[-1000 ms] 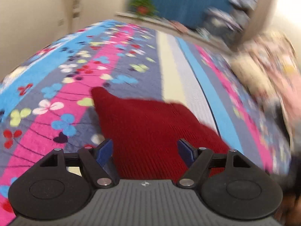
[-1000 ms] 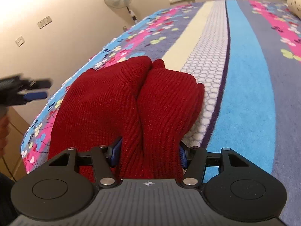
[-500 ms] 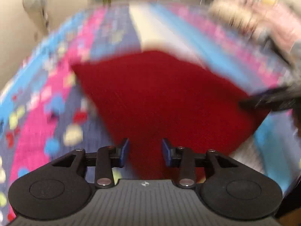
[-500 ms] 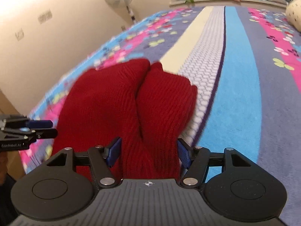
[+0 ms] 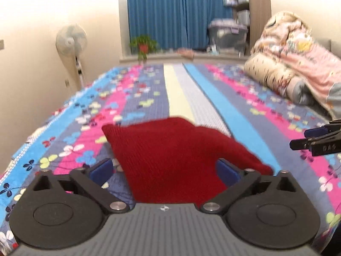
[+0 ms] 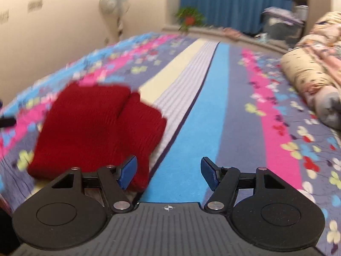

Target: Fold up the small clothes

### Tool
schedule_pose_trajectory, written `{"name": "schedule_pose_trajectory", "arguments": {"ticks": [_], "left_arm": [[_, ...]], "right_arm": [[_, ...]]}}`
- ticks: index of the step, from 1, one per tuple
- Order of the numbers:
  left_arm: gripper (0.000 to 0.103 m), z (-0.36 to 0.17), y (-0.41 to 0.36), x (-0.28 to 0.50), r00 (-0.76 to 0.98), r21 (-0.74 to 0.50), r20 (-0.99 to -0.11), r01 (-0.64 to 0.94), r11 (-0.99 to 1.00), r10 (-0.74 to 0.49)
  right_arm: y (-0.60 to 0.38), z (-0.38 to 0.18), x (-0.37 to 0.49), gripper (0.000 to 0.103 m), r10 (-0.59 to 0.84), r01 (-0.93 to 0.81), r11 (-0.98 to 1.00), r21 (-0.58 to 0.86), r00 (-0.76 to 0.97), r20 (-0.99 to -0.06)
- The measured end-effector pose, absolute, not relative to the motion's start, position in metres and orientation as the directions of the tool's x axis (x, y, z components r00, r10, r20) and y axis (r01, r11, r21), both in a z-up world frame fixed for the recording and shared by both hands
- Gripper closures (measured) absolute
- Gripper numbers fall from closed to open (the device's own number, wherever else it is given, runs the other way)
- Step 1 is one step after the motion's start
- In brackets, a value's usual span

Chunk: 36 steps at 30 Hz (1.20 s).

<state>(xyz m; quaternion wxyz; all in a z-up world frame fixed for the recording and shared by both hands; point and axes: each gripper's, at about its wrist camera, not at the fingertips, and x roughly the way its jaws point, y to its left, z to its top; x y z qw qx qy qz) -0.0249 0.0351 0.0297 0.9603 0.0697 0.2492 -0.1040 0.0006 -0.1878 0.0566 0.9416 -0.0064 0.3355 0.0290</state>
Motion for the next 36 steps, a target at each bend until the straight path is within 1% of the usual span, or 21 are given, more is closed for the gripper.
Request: {"name": "schedule_pose_trajectory", "arguments": {"ticks": [1,3,5,7,8,10,12,14,17,22,36], "left_arm": [[0.0,0.033,0.032,-0.033,0.864,0.07,-0.474,0.226,0.972,-0.167],[0.0,0.035,0.026,-0.048,0.877,0.044,-0.452,0.207,0.977,-0.165],[0.0,0.031,0.021,-0.06,0.882,0.012,-0.451,0.161,0.987,-0.138],[0.0,0.018,0.014,-0.07,0.886,0.007,-0.454,0.107,0.994,-0.092],[0.0,0.009,0.01,-0.071,0.881,0.023,-0.469,0.073,0.997,-0.054],[0.0,-0.001,0.006,-0.067,0.852,0.033,-0.523,-0.001,0.999,0.018],[0.0,-0.001,0.008,-0.064,0.851,0.014,-0.524,-0.041,0.999,0.043],[0.0,-0.001,0.008,-0.06,0.852,0.025,-0.519,-0.074,0.997,0.076],[0.0,-0.007,0.007,-0.053,0.823,0.047,-0.558,-0.098,0.994,0.107],[0.0,-0.015,0.009,-0.038,0.794,0.05,-0.601,-0.081,0.995,0.095],[0.0,-0.021,0.014,-0.033,0.802,0.047,-0.589,-0.086,0.995,0.097]], "right_arm": [[-0.191,0.063,-0.008,0.034,0.051,-0.049,0.999,0.021,0.787,-0.615],[-0.194,0.075,-0.027,0.027,0.052,-0.032,0.998,0.046,0.816,-0.576],[-0.195,0.077,-0.037,0.023,0.061,-0.024,0.997,0.074,0.834,-0.548],[-0.196,0.069,-0.047,0.023,0.074,-0.018,0.994,0.112,0.85,-0.521],[-0.194,0.06,-0.048,0.023,0.077,-0.014,0.992,0.125,0.849,-0.522],[-0.188,0.044,-0.042,0.023,0.068,-0.005,0.994,0.109,0.816,-0.575],[-0.183,0.039,-0.039,0.023,0.073,-0.022,0.995,0.095,0.811,-0.58],[-0.176,0.035,-0.033,0.023,0.082,-0.042,0.996,0.082,0.811,-0.579],[-0.171,0.03,-0.027,0.023,0.091,-0.06,0.996,0.072,0.808,-0.581],[-0.165,0.029,-0.02,0.023,0.111,-0.073,0.993,0.09,0.813,-0.571],[-0.145,0.028,-0.012,0.023,0.158,-0.138,0.987,0.077,0.819,-0.551]]}}
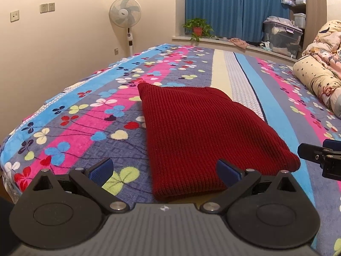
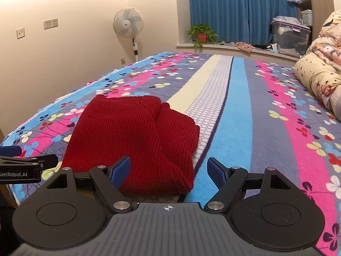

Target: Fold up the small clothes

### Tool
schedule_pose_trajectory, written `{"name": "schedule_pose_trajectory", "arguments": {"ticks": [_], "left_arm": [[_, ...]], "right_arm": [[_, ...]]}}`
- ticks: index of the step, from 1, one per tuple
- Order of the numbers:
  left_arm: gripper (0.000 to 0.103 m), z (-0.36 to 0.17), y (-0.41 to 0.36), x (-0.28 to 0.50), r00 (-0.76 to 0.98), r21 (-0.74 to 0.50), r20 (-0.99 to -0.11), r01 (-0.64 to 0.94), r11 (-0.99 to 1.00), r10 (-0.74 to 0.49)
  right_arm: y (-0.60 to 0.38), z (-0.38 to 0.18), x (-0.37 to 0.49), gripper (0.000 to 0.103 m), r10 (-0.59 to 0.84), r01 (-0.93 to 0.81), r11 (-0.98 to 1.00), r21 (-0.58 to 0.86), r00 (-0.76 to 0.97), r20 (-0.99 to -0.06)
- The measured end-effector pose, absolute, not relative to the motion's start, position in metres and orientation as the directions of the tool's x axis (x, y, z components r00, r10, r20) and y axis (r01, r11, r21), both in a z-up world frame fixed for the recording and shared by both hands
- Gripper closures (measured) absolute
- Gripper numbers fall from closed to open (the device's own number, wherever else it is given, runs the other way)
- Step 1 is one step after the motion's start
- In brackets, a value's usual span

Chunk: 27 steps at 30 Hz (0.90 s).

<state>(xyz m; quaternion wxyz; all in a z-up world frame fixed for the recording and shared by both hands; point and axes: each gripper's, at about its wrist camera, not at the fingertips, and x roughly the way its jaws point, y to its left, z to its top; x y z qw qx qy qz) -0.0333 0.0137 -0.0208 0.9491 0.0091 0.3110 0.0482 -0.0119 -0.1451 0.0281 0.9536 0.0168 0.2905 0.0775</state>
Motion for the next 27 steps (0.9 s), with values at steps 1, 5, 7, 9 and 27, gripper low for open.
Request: {"name": "schedule_pose_trajectory", "arguments": {"ticks": [1,5,7,9,27], "left_arm": [[0.0,-0.0205,0.014,-0.0331,0.801,0.049,-0.59,-0.088,0.995,0.1],[0.0,-0.0212,0.0142,-0.0325,0.797,0.056,-0.594,-0.099,0.993,0.113],[0.0,-0.0222,0.0146,-0.0318,0.793,0.054,-0.599,-0.1,0.993,0.113],[0.0,-0.023,0.0146,-0.0318,0.791,0.052,-0.602,-0.099,0.994,0.11],[0.0,-0.0275,0.0125,-0.0308,0.789,0.064,-0.605,-0.087,0.994,0.108]], "right_arm": [[-0.1444,0.0283,-0.0121,0.023,0.158,-0.14,0.987,0.074,0.82,-0.55],[-0.1432,0.0289,-0.0126,0.023,0.159,-0.143,0.987,0.071,0.82,-0.55],[-0.1432,0.0286,-0.013,0.023,0.159,-0.144,0.987,0.07,0.819,-0.551],[-0.1431,0.0286,-0.0131,0.023,0.16,-0.145,0.987,0.07,0.819,-0.55],[-0.1418,0.0249,-0.0102,0.023,0.165,-0.155,0.986,0.066,0.812,-0.56]]}}
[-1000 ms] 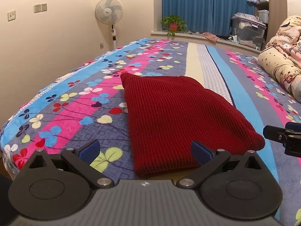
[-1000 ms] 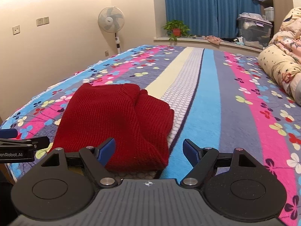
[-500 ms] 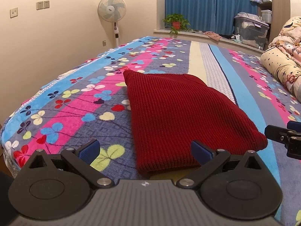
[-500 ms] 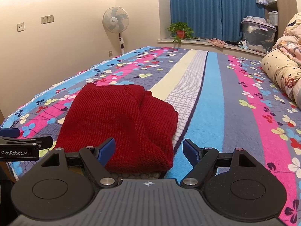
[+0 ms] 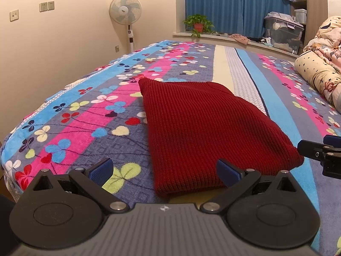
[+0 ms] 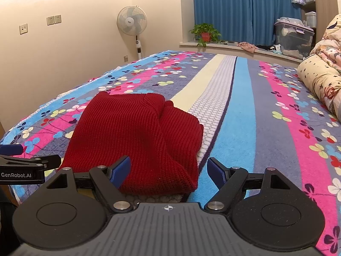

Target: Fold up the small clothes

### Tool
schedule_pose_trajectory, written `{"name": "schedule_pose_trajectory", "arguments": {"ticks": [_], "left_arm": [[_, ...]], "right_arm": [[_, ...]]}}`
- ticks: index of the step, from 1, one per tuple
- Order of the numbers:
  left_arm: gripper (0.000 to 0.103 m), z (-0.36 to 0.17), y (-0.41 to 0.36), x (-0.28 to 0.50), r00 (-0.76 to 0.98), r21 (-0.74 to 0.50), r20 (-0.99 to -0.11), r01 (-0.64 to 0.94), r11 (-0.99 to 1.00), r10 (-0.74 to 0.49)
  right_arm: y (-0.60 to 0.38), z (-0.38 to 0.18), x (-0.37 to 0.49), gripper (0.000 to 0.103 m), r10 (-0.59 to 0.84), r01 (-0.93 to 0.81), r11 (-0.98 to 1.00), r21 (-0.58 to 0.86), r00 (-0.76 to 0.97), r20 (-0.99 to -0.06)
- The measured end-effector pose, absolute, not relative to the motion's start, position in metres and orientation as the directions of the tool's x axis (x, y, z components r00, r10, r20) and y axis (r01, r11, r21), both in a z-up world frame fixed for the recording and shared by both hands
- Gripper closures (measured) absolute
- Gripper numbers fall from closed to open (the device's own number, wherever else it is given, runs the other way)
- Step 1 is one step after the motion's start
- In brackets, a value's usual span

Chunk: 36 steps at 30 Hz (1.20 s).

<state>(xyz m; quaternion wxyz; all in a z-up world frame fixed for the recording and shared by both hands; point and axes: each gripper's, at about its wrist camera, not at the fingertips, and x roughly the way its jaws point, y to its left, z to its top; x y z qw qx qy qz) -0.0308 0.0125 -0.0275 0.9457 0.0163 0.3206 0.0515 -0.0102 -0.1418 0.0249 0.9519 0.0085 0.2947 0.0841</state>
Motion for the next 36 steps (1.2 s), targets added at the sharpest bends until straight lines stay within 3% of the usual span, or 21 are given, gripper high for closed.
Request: {"name": "schedule_pose_trajectory", "arguments": {"ticks": [36], "left_arm": [[0.0,-0.0298,0.0109,-0.0301,0.791,0.065,-0.603,-0.081,0.995,0.104]], "right_arm": [[-0.139,0.0199,-0.0072,0.023,0.17,-0.164,0.984,0.061,0.806,-0.568]]}}
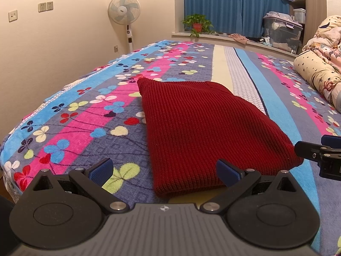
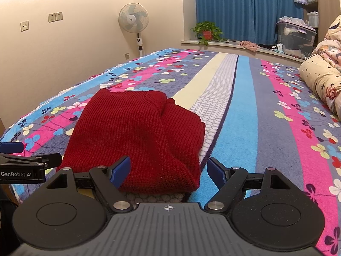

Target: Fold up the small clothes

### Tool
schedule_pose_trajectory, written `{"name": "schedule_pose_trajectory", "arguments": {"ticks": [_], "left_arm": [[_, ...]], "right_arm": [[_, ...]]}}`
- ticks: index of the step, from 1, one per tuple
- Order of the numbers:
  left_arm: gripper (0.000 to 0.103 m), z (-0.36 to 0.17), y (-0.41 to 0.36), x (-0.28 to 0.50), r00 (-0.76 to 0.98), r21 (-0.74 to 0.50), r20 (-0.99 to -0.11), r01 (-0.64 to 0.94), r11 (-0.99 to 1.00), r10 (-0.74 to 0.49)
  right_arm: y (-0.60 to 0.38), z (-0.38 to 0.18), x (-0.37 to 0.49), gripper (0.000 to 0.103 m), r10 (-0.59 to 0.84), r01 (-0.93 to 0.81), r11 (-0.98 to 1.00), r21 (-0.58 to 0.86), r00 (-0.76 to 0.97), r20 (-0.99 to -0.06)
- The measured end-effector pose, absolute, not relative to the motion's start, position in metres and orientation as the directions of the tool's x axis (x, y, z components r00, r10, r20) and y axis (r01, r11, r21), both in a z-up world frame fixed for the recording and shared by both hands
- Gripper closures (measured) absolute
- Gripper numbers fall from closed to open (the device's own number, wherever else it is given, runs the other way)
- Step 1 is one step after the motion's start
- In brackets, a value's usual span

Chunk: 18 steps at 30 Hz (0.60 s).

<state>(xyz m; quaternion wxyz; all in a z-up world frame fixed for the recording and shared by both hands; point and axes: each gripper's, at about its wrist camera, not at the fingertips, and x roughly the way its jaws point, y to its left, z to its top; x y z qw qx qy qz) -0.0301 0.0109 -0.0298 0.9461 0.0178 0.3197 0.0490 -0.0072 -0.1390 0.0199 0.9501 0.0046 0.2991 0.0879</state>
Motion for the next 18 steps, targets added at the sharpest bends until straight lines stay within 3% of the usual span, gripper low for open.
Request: {"name": "schedule_pose_trajectory", "arguments": {"ticks": [18], "left_arm": [[0.0,-0.0295,0.0098,-0.0301,0.791,0.063,-0.604,-0.078,0.995,0.1]], "right_arm": [[-0.1412,0.0223,-0.0077,0.023,0.172,-0.168,0.984,0.06,0.804,-0.568]]}}
